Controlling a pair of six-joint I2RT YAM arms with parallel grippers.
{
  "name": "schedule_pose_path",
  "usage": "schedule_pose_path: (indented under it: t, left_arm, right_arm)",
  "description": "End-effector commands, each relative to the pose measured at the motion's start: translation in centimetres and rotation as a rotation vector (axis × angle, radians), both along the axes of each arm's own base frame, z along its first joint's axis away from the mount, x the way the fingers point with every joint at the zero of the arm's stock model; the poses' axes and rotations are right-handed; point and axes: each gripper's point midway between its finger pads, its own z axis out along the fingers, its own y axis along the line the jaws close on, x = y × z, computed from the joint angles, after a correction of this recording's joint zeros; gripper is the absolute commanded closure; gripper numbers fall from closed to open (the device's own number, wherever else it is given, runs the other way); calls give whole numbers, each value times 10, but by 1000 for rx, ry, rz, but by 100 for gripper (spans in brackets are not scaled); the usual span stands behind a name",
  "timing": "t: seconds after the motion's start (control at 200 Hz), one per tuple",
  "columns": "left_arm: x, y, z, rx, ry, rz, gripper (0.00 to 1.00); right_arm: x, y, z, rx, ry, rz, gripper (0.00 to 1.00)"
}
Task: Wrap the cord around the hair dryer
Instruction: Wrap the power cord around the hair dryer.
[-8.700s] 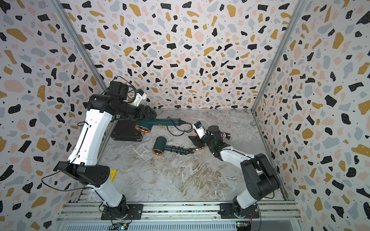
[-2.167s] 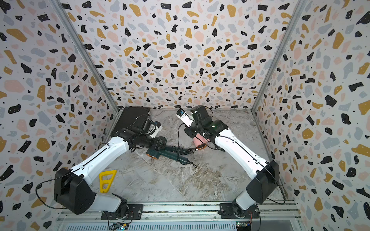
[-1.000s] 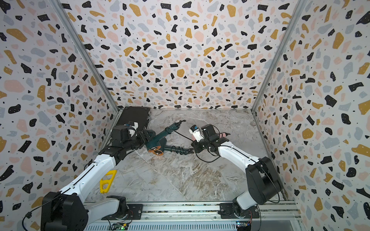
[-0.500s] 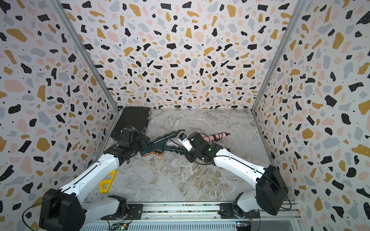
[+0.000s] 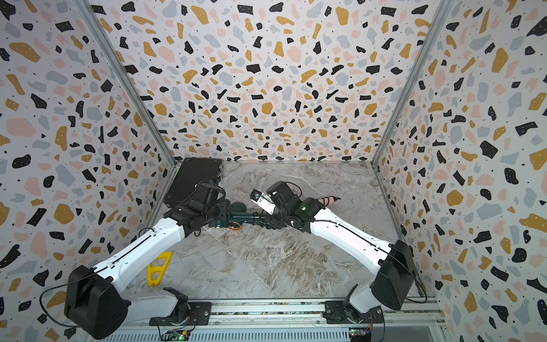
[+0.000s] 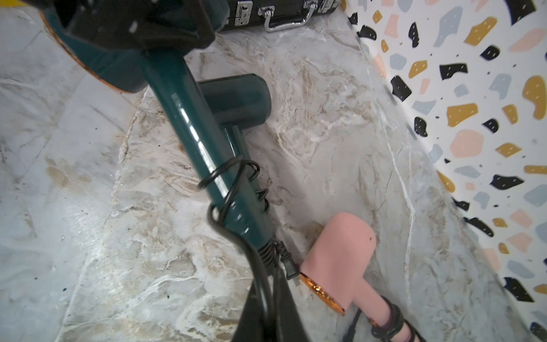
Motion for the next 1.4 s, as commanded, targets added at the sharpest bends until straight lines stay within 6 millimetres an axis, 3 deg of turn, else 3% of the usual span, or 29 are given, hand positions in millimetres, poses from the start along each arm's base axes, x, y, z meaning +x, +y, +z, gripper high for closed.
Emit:
schedule_pose_path:
  t: [0.0,0.175,0.335,0.471,0.651,0.851,1.011,1.292,1.392]
  left_arm:
    - [-31,-32,9,-22,43,-301,100]
    - [-79,-84,31,-326,82,-589,100]
    - [-94,-100,70,-564,6,-648,100]
    - [-84,-101,100,-747,-55,-629,100]
    - [-64,-97,119,-915,-116,-561,100]
    - [-48,-95,131,-986,-124,-470,100]
    - [-35,-84,129,-976,-116,-333,100]
    - [-38,-73,130,-884,-77,-265,100]
    - [-41,-72,134,-874,-67,-268,100]
  right_arm:
    - [8,5,32,-14,-99,74,100]
    - [21,-3,27,-29,-60,73,100]
    - [21,-14,24,70,18,74,100]
    - [30,-25,31,212,78,35,100]
    - [30,-34,28,413,168,21,100]
    - [27,-32,8,545,255,22,100]
    - [27,-31,-1,600,290,10,100]
    - [31,-32,-16,667,365,-11,66]
    - [30,-32,-23,677,378,-16,64]
